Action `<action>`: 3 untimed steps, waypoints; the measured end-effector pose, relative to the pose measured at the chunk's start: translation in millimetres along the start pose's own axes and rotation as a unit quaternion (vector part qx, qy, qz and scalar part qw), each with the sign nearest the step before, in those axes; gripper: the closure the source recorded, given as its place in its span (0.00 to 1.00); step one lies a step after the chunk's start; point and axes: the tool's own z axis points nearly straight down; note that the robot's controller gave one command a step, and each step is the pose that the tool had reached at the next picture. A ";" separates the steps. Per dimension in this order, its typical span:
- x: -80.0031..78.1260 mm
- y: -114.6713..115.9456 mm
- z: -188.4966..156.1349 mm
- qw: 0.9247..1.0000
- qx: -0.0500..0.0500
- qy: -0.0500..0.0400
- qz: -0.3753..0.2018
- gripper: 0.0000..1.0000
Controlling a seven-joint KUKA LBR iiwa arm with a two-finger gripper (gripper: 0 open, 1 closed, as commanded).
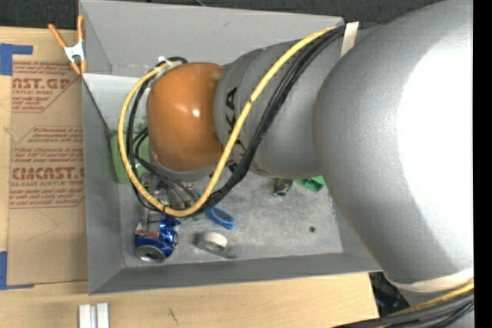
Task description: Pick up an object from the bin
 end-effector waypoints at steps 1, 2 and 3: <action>0.7 -0.1 -0.6 1.000 0.000 0.000 0.000 0.00; 32.2 -35.7 68.5 1.000 0.001 0.002 0.029 0.00; 29.3 -32.9 63.3 1.000 -0.001 -0.002 0.026 1.00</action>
Offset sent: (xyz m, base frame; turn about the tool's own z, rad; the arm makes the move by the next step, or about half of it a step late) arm 0.0000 0.0000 0.0000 0.0000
